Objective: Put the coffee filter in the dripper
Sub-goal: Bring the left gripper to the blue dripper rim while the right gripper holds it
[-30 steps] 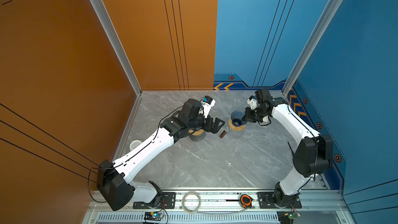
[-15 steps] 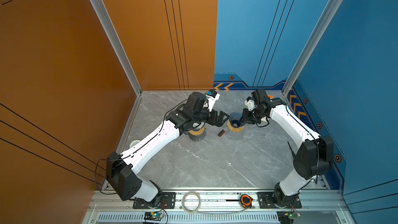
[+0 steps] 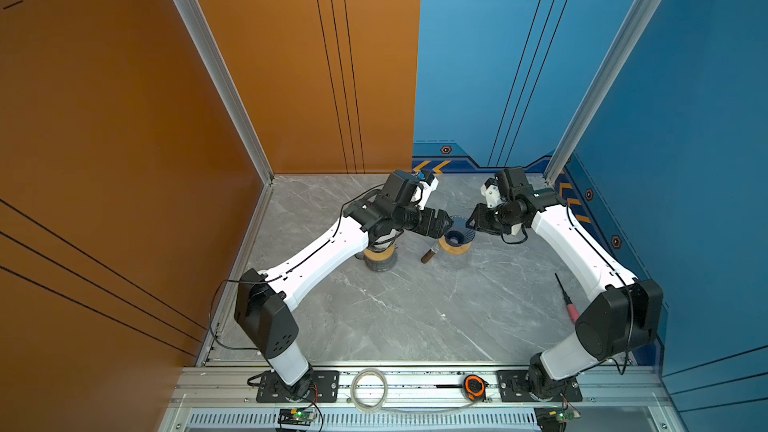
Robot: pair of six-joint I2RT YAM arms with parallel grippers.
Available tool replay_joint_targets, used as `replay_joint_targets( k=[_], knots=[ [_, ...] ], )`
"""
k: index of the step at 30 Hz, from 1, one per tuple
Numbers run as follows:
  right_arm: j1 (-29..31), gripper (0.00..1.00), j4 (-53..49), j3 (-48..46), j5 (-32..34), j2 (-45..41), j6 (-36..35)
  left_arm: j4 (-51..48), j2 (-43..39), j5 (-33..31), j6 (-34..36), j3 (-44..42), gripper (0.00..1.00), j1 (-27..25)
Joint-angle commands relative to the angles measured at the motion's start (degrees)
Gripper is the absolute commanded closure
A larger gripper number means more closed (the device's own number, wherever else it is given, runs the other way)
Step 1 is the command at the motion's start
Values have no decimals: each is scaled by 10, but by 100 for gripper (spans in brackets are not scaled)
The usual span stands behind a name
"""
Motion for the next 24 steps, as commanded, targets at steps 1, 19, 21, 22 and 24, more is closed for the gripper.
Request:
replay_joint_targets(
  k=[1, 19, 21, 22, 24],
  knots=[
    [-7, 68, -8, -11, 19, -15, -11, -33, 26, -11, -25, 26, 12, -4],
    [-17, 70, 36, -46, -6, -14, -14, -50, 117, -14, -67, 77, 38, -17],
    [-17, 72, 39, -47, -9, -13, -14, -50, 124, -12, -69, 80, 39, -18],
    [-17, 72, 41, -48, -11, -13, -14, -50, 127, -11, -70, 82, 40, -18],
    [-16, 74, 44, -46, -15, -12, -13, -50, 132, -12, -71, 85, 41, -18]
  ],
)
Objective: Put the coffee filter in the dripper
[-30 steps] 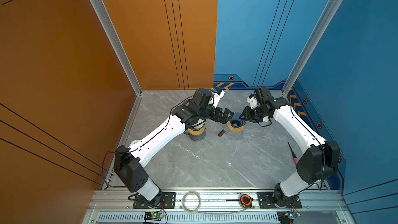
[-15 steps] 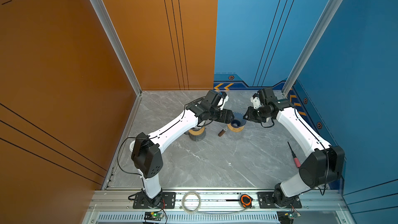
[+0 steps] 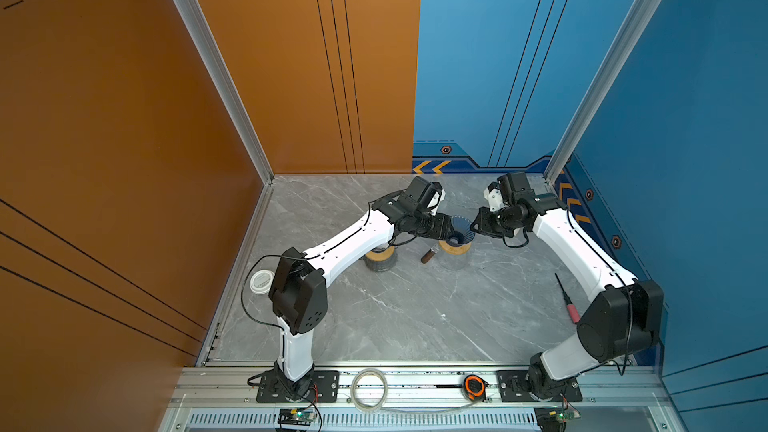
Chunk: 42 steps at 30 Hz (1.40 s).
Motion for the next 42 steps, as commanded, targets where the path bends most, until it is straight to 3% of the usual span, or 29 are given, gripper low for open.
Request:
replay_joint_targets(
  k=[1, 29, 42],
  knots=[
    [-3, 74, 14, -5, -15, -7, -8, -13, 13, -6, -5, 24, 41, -3],
    [6, 91, 21, 0, -17, 14, -2, -15, 48, -11, -9, 45, 64, 12],
    [12, 93, 22, -1, -17, 15, 5, -15, 55, 2, 3, 46, 74, 20]
  ],
)
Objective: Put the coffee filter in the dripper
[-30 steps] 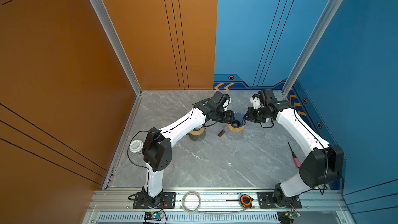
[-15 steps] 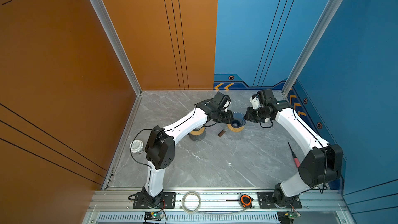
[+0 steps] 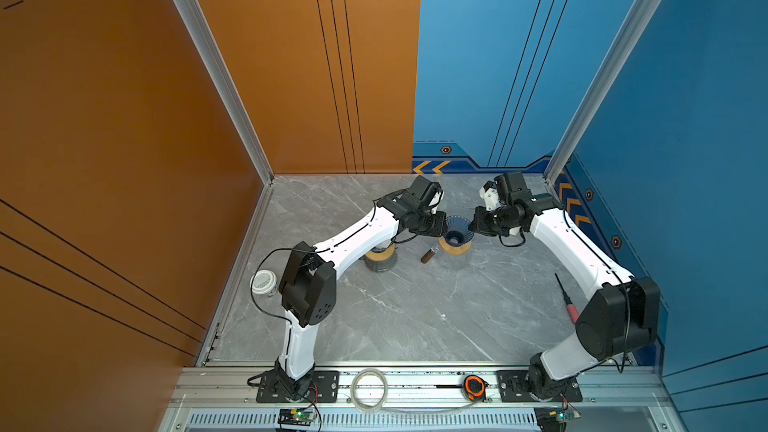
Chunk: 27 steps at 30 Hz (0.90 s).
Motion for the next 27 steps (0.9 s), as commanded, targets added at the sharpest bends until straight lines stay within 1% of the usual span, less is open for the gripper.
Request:
replay_joint_targets(
  k=[1, 8, 10, 13, 18, 23, 27],
  knots=[
    [4, 93, 2, 0, -2, 8, 6, -11, 15, 9, 9, 14, 74, 5],
    [3, 95, 3, -4, 6, 14, 22, -12, 22, 16, 9, 14, 75, 7],
    [4, 95, 3, -4, 7, 15, 26, -11, 23, 17, 9, 14, 78, 8],
    [5, 96, 1, -5, 9, 16, 30, -11, 23, 18, 8, 14, 79, 8],
    [6, 96, 0, -12, 11, 18, 33, -11, 24, 19, 9, 11, 83, 9],
    [7, 97, 0, -22, 18, 20, 37, -11, 27, 23, 8, 9, 84, 8],
    [6, 98, -1, -29, 23, 20, 37, -12, 31, 24, 7, 9, 89, 8]
  ],
)
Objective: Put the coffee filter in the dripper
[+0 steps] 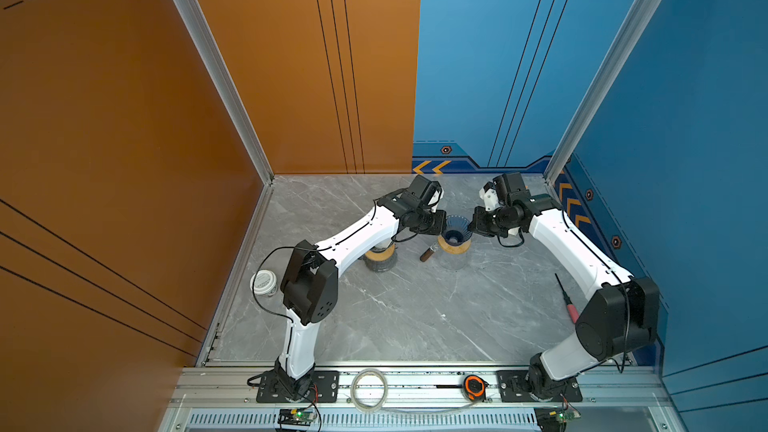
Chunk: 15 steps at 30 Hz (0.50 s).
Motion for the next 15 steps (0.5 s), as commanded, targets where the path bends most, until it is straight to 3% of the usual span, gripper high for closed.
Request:
replay_joint_targets(
  k=[1, 15],
  knots=[
    [2, 98, -5, -25, 24, 19, 9, -27, 22, 9, 14, 4, 89, 5],
    [1, 99, -16, -13, 34, 43, 22, -27, 38, 27, 4, -6, 94, 6]
  ],
)
